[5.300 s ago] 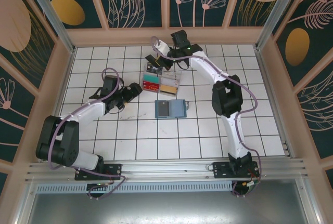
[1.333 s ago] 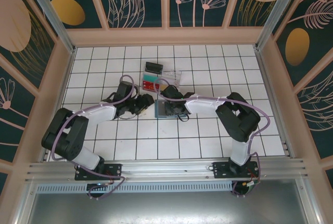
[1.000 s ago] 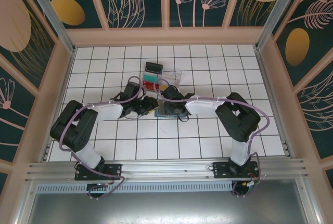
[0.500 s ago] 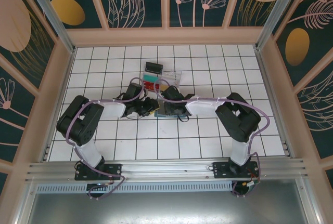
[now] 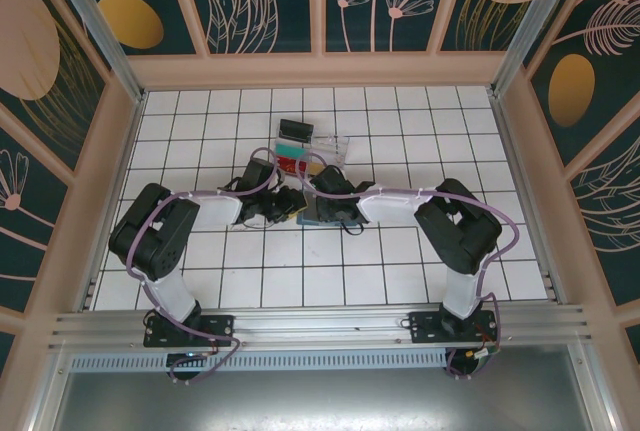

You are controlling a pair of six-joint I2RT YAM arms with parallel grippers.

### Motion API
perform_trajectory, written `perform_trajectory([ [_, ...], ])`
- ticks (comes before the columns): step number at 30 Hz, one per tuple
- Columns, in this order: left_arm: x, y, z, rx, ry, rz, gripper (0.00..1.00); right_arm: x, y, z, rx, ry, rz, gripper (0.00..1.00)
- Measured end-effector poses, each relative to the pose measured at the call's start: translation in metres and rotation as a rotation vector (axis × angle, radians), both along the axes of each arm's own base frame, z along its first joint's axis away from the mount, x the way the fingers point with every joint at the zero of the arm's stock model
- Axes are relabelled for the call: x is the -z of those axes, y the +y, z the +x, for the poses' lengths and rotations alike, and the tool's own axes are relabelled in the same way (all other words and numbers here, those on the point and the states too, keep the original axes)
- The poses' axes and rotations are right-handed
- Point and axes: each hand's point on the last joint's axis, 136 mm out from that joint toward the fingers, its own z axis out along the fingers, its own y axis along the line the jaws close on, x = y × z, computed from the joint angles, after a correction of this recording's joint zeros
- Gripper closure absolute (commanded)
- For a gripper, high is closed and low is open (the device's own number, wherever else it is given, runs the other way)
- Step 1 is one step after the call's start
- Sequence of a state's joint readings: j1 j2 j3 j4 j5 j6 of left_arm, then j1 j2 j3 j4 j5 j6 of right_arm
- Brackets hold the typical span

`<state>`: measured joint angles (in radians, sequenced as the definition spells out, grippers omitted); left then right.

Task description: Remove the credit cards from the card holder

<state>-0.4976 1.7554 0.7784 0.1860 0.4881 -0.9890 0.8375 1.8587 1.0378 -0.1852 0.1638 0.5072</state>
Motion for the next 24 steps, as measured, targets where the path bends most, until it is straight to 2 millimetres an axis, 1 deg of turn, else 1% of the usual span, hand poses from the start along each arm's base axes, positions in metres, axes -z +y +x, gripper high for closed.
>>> perform_trajectory([
  [9, -0.001, 0.001, 0.002, 0.004, -0.005, 0.018, 0.79, 0.000, 0.000, 0.000, 0.000, -0.002, 0.002, 0.62],
  [20, -0.003, 0.002, 0.003, -0.003, -0.016, 0.024, 0.79, 0.000, 0.000, 0.000, -0.003, -0.006, 0.005, 0.62],
  [24, -0.012, 0.001, 0.005, -0.003, -0.036, 0.009, 0.80, -0.002, 0.000, 0.000, -0.003, -0.012, 0.012, 0.62],
])
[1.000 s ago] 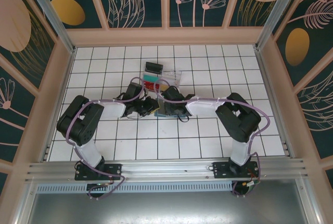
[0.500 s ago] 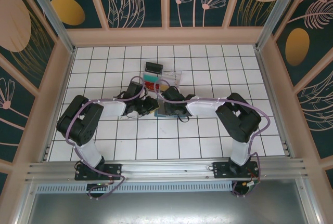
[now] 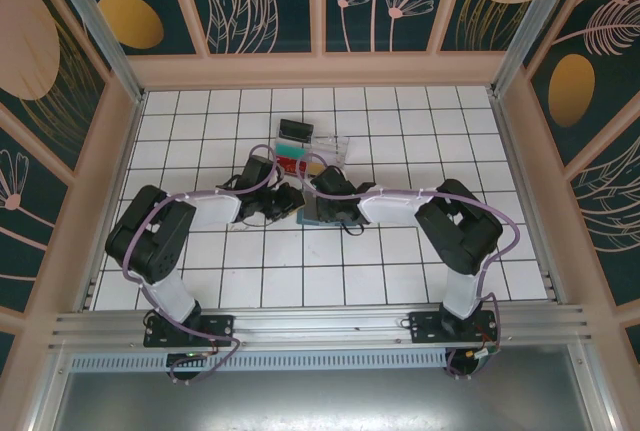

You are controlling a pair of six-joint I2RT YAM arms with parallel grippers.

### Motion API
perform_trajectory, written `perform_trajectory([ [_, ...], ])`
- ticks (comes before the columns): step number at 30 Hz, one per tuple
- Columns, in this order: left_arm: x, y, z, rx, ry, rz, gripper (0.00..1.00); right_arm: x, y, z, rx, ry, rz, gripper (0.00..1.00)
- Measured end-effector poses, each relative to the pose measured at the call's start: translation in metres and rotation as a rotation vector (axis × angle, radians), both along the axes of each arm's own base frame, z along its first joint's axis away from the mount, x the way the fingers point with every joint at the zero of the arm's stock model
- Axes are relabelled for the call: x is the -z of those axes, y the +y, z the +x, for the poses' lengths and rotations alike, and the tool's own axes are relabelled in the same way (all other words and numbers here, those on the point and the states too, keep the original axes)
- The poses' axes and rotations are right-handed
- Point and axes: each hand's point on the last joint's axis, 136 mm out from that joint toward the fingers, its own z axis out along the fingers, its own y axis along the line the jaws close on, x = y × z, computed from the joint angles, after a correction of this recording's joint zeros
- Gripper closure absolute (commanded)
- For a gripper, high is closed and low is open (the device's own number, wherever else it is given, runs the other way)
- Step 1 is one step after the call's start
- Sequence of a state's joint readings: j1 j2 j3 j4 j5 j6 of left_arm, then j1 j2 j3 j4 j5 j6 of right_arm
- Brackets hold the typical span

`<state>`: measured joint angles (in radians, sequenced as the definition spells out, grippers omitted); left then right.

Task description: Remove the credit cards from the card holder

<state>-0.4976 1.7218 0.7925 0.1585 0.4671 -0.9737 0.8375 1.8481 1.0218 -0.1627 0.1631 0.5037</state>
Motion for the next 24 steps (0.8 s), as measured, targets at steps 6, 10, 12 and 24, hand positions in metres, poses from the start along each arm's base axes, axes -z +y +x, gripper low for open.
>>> perform_trajectory([
  [6, -0.013, -0.003, 0.002, 0.005, -0.040, -0.031, 0.82, -0.002, 0.000, 0.000, 0.000, -0.001, 0.010, 0.62],
  [10, -0.014, -0.006, 0.000, 0.014, -0.038, -0.056, 0.83, -0.003, 0.000, 0.001, -0.001, -0.003, 0.019, 0.62],
  [12, -0.016, -0.007, 0.002, 0.013, -0.046, -0.067, 0.83, -0.002, 0.000, 0.001, -0.001, -0.001, 0.020, 0.62],
  [24, -0.004, 0.000, 0.003, -0.013, -0.030, -0.018, 0.79, -0.003, 0.000, 0.001, -0.008, 0.006, 0.028, 0.62],
])
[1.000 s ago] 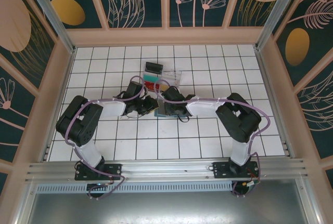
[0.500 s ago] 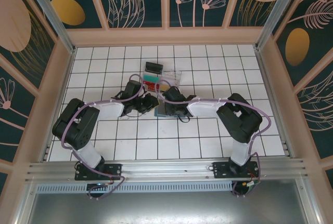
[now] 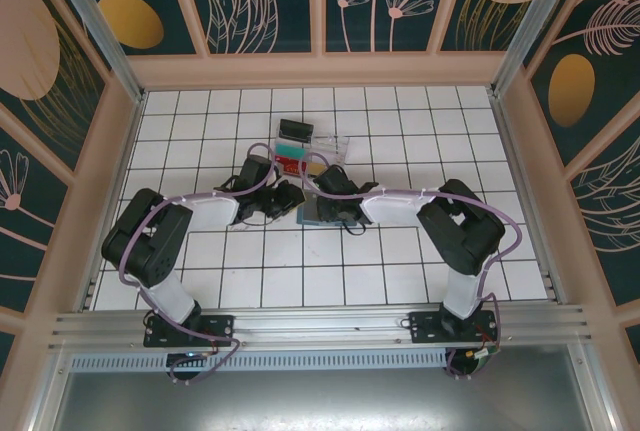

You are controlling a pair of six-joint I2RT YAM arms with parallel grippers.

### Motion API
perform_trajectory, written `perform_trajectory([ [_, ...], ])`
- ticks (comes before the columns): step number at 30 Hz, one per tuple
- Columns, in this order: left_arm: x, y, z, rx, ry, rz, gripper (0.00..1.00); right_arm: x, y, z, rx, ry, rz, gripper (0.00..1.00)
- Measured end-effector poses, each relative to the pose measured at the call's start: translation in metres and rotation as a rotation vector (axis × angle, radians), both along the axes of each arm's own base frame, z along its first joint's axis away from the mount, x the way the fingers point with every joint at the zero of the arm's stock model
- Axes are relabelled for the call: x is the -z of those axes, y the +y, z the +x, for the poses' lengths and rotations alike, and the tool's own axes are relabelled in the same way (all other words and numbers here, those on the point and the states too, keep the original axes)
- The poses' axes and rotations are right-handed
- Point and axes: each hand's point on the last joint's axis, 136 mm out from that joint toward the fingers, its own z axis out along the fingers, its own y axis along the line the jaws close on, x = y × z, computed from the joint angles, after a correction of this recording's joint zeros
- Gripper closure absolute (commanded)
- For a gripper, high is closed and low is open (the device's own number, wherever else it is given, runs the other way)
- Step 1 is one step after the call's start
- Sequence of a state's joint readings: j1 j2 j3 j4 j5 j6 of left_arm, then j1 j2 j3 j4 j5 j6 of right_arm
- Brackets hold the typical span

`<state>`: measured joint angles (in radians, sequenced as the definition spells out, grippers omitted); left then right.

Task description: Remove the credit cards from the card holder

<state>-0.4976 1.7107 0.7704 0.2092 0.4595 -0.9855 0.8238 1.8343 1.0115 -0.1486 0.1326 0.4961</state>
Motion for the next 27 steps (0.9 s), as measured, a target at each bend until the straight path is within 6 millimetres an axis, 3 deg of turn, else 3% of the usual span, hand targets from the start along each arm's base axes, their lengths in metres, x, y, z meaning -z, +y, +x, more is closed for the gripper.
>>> perform_trajectory([
  [8, 0.020, 0.002, -0.004, 0.001, 0.048, 0.026, 0.81, 0.000, 0.000, 0.000, -0.001, 0.001, 0.001, 0.62],
  [27, 0.010, -0.007, -0.003, 0.031, 0.031, -0.032, 0.77, 0.000, 0.000, 0.000, 0.000, 0.002, 0.001, 0.61],
])
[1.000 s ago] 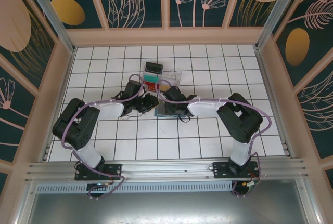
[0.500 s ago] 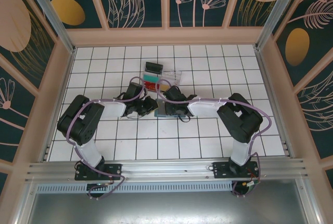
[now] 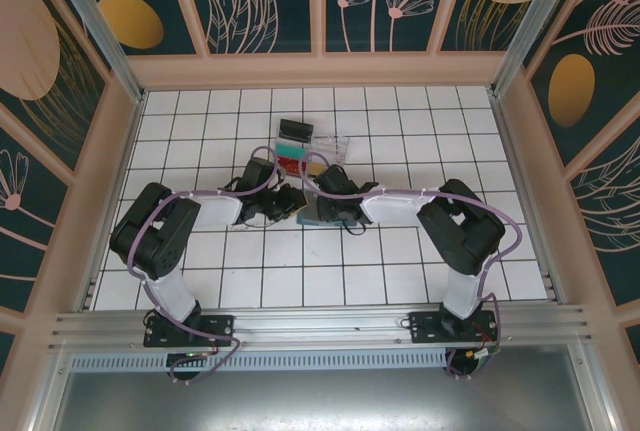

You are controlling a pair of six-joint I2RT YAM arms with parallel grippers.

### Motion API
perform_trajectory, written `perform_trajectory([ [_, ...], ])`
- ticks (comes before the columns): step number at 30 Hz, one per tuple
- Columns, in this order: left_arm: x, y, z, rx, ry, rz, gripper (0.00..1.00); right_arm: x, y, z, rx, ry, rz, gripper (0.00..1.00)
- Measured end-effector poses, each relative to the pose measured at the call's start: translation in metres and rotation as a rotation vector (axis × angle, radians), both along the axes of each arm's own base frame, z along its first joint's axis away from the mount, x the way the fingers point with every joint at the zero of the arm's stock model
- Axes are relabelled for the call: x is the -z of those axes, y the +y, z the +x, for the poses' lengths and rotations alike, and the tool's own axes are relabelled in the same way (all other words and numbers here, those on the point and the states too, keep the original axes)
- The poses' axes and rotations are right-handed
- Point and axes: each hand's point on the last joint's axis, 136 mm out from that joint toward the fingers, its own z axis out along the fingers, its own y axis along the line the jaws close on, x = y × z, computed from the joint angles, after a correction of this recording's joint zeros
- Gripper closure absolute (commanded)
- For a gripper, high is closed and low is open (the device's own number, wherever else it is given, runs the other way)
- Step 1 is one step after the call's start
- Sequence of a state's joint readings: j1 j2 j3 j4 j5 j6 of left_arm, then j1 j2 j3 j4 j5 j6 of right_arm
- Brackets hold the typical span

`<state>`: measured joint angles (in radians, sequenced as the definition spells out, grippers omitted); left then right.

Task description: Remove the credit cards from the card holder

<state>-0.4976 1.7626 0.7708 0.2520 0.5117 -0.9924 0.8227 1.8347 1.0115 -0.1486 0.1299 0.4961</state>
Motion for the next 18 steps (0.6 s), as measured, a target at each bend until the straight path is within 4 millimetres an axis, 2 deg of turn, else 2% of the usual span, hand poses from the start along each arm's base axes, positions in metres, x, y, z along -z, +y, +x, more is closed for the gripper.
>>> perform_trajectory([
  [10, -0.0111, -0.0093, 0.0004, 0.033, -0.021, -0.060, 0.77, -0.0002, -0.0004, -0.0004, 0.000, 0.000, 0.001, 0.61],
  [18, -0.0064, -0.0088, -0.0004, 0.032, -0.010, -0.054, 0.75, -0.0034, -0.0010, -0.0009, -0.003, 0.003, 0.033, 0.61],
])
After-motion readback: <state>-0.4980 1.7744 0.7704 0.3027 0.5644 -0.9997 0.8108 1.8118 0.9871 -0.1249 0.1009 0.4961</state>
